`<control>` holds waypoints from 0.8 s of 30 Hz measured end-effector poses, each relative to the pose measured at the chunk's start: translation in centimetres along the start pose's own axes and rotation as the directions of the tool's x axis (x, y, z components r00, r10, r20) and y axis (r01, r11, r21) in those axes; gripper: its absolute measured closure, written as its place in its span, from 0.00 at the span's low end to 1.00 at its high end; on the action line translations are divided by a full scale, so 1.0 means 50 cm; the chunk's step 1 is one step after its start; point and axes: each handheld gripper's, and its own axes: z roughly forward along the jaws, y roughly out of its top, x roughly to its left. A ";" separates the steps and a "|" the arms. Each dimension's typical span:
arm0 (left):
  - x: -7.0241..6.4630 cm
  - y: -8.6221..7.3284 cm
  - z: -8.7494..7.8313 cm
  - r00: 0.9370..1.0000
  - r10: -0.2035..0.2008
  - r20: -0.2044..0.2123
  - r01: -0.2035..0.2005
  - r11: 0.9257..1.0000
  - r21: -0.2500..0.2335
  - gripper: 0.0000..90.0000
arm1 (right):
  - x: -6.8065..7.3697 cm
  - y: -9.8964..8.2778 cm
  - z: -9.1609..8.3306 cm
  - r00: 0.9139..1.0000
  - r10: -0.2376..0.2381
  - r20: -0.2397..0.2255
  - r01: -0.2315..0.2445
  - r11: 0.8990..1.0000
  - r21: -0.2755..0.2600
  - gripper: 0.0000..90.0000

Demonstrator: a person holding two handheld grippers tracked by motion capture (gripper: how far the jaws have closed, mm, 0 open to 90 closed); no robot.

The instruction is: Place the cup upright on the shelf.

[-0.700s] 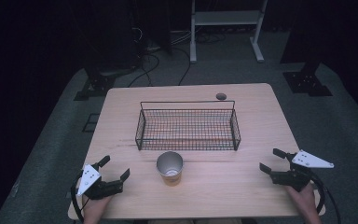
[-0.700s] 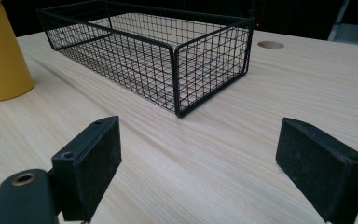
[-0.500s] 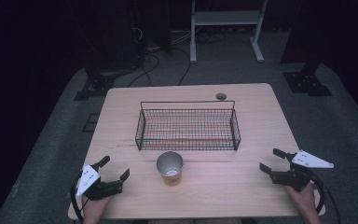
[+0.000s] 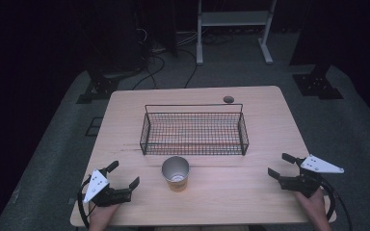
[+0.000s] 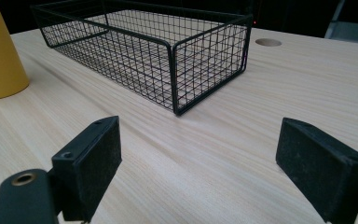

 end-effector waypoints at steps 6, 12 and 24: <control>-0.007 0.003 0.002 1.000 0.006 0.006 -0.006 1.000 -0.005 0.03 | 0.000 0.000 0.000 1.000 0.000 -0.001 0.000 1.000 0.000 0.15; -0.016 0.006 0.008 1.000 0.017 0.014 -0.017 1.000 -0.003 0.02 | 0.000 0.000 0.000 1.000 -0.001 -0.001 0.001 1.000 0.000 0.15; -0.036 0.013 0.014 0.998 0.040 0.047 -0.039 0.999 -0.005 0.02 | -0.001 0.000 0.000 1.000 0.002 0.000 -0.002 1.000 -0.001 0.15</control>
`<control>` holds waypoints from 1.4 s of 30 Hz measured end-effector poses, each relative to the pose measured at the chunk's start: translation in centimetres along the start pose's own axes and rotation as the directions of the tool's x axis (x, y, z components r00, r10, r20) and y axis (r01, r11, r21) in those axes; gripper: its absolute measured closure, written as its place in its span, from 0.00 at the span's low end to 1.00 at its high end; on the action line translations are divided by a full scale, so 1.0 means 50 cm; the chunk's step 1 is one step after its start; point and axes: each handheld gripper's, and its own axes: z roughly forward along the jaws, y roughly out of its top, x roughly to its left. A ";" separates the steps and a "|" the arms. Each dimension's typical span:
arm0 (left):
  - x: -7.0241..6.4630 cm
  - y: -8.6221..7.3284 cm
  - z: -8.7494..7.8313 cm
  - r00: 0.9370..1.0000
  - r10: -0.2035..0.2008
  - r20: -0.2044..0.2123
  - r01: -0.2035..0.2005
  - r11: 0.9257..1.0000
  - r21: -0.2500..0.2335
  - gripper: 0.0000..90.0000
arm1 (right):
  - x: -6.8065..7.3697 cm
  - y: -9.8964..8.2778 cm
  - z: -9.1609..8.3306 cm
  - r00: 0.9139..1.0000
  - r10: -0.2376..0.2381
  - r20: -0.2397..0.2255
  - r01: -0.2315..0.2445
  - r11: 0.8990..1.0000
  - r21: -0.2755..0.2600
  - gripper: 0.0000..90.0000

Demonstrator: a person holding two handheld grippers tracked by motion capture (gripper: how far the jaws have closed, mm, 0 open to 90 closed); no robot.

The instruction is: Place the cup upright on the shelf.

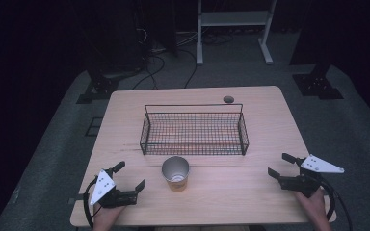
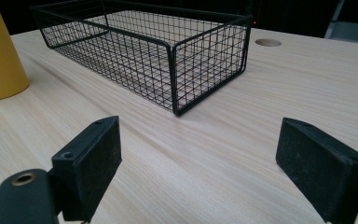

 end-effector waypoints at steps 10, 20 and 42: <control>-0.016 0.005 0.009 0.999 0.025 0.029 -0.025 1.000 0.008 0.02 | 0.000 0.000 0.000 1.000 0.001 0.001 -0.001 1.000 -0.001 0.14; -0.037 0.010 0.019 0.997 0.038 0.066 -0.038 0.999 0.005 0.02 | 0.000 0.000 0.000 1.000 0.002 0.003 -0.002 1.000 -0.001 0.15; -0.081 0.016 0.048 0.982 0.043 0.183 -0.047 0.999 0.020 0.02 | -0.001 0.000 0.000 1.000 0.005 0.004 -0.005 1.000 -0.002 0.14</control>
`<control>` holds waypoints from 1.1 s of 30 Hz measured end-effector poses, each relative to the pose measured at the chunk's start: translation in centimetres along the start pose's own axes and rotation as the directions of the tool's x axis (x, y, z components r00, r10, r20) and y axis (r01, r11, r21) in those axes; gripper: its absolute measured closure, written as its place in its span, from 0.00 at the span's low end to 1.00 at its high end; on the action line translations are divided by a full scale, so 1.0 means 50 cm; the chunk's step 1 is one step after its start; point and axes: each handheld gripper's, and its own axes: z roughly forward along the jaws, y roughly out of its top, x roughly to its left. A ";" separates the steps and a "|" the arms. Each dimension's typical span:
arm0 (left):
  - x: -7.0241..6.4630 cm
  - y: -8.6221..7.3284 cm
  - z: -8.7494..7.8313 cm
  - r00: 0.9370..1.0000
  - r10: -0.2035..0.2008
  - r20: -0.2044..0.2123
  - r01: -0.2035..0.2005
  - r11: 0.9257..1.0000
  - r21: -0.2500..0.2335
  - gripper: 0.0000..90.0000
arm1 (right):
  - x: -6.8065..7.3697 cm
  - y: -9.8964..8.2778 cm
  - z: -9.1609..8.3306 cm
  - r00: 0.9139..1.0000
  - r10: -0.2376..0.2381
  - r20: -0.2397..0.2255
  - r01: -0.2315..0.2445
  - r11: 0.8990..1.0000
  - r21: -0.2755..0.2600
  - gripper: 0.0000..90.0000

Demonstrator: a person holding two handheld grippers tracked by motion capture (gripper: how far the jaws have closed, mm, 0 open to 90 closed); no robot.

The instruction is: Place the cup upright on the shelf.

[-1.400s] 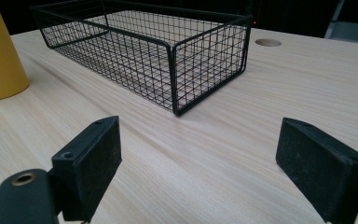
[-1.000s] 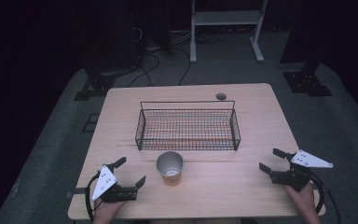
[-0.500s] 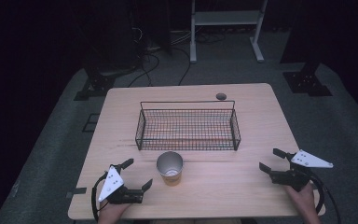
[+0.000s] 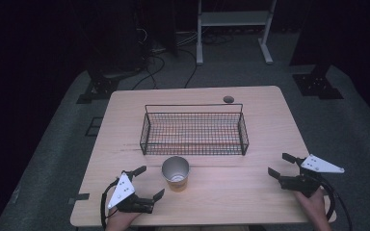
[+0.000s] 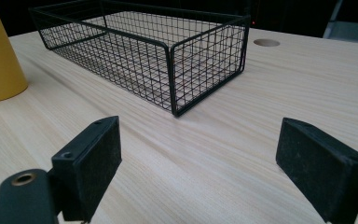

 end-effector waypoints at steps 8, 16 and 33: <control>-0.018 0.006 0.017 0.999 0.008 0.035 -0.008 1.000 0.003 0.02 | 0.001 0.000 0.001 1.000 -0.002 0.001 0.002 1.000 0.002 0.15; -0.030 0.014 0.038 0.999 0.006 0.047 -0.006 1.000 0.002 0.02 | 0.001 0.000 0.001 1.000 -0.004 0.003 0.004 1.000 0.003 0.15; -0.040 0.024 0.082 1.000 -0.016 0.021 0.015 0.999 0.034 0.02 | 0.001 0.000 0.001 1.000 -0.005 0.000 0.005 1.000 0.003 0.15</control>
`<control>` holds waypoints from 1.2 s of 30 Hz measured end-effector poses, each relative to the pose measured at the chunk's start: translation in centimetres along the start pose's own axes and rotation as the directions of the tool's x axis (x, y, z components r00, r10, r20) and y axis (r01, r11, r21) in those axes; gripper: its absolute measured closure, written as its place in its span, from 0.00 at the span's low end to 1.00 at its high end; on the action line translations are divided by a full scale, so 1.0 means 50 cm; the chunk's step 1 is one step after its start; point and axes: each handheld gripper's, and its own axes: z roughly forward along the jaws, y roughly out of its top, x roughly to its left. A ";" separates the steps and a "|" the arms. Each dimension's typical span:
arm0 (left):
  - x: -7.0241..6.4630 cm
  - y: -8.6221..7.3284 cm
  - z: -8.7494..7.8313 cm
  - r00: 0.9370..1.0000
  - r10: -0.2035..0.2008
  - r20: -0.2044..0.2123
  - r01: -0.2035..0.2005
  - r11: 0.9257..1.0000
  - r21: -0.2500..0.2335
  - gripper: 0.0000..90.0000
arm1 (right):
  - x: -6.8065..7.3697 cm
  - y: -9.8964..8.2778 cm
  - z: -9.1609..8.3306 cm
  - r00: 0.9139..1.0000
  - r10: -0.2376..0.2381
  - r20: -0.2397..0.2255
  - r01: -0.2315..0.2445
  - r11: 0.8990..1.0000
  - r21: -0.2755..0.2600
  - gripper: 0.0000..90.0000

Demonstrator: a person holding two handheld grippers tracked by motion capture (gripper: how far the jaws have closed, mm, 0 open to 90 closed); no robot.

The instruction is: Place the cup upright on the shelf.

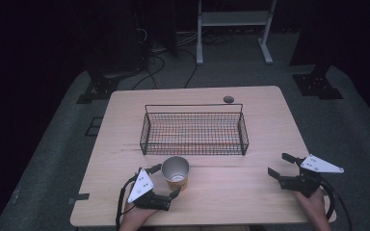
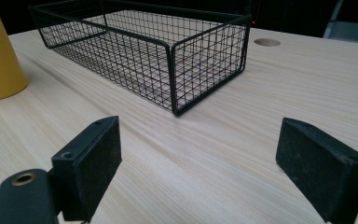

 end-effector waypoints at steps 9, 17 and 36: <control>-0.006 0.006 0.020 1.000 -0.004 -0.011 0.004 1.000 0.012 0.02 | 0.000 0.000 0.000 1.000 -0.002 -0.001 0.002 1.000 0.000 0.15; -0.007 0.014 0.037 1.000 -0.006 -0.021 0.007 1.000 0.013 0.02 | 0.000 0.000 0.000 1.000 -0.001 -0.004 0.001 1.000 -0.001 0.15; -0.006 0.029 0.051 0.999 -0.004 -0.036 0.004 1.000 -0.003 0.07 | 0.000 0.000 0.000 1.000 0.000 -0.004 0.000 1.000 -0.002 0.15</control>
